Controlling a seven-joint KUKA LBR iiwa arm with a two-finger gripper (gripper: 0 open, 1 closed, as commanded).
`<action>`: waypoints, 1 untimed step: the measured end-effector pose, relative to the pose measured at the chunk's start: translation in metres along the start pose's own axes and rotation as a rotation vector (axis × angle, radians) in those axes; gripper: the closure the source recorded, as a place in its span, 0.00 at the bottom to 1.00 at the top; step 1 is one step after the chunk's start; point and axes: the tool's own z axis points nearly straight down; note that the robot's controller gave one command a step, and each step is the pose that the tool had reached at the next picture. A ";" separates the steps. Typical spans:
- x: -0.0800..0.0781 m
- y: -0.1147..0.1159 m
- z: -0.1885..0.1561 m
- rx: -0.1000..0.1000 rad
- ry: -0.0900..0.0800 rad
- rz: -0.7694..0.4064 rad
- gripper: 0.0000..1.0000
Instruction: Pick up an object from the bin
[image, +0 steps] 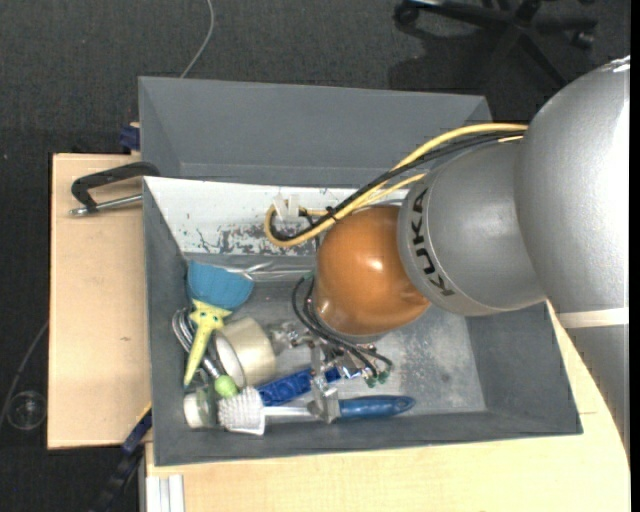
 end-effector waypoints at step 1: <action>0.005 -0.002 0.003 0.000 -0.002 -0.049 1.00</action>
Offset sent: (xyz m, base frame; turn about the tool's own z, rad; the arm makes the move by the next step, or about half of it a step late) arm 0.0000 0.0000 0.0000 0.0000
